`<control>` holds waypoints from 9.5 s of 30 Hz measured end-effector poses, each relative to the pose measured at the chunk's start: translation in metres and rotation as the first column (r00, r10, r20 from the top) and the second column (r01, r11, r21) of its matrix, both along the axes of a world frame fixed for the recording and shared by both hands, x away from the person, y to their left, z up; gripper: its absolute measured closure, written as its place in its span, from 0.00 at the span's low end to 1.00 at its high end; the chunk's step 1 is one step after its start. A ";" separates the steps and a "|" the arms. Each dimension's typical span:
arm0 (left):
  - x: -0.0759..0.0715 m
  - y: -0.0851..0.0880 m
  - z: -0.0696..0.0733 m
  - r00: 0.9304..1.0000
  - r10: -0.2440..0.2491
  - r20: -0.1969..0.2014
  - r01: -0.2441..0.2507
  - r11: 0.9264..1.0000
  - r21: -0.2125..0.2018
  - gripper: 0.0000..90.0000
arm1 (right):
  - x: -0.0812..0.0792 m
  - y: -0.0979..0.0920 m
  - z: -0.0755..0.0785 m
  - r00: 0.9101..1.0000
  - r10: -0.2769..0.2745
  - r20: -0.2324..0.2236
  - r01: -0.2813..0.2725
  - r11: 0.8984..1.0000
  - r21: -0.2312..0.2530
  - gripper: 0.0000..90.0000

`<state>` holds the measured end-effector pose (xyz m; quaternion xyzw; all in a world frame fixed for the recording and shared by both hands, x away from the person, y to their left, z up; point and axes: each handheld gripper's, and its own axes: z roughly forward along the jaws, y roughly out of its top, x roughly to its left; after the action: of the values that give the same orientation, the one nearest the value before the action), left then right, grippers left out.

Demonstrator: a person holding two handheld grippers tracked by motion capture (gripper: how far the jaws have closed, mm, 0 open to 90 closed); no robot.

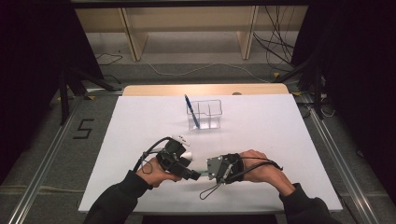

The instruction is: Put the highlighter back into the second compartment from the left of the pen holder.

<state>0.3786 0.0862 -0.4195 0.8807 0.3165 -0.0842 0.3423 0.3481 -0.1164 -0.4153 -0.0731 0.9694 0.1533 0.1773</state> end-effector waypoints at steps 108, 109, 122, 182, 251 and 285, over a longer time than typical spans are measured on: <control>-0.003 -0.023 -0.020 0.934 -0.261 -0.243 0.275 0.961 0.022 0.77 | -0.038 0.018 -0.002 0.940 0.318 0.120 -0.308 0.947 -0.092 0.75; -0.003 -0.023 -0.020 0.933 -0.262 -0.246 0.275 0.961 0.021 0.77 | -0.038 0.018 -0.002 0.939 0.321 0.119 -0.312 0.946 -0.093 0.75; -0.002 -0.023 -0.020 0.932 -0.259 -0.252 0.275 0.961 0.031 0.78 | -0.038 0.019 -0.002 0.939 0.323 0.118 -0.313 0.945 -0.093 0.74; 0.016 0.018 0.006 0.980 0.178 0.085 -0.168 0.980 -0.108 0.85 | 0.028 -0.047 0.039 0.910 -0.382 -0.160 0.409 0.766 0.496 0.34; 0.100 -0.030 0.032 0.752 0.580 0.313 -0.465 0.804 -0.371 0.85 | 0.011 -0.093 0.018 0.830 -0.452 -0.327 0.546 0.541 0.639 0.24; 0.149 -0.057 0.016 0.677 0.657 0.333 -0.564 0.753 -0.339 0.85 | 0.004 -0.096 0.018 0.848 -0.419 -0.325 0.521 0.548 0.654 0.25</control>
<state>0.5280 0.0294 -0.4030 0.6777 0.4985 0.2005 0.5021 0.3525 -0.2126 -0.3971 0.2753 0.8214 0.4725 0.1623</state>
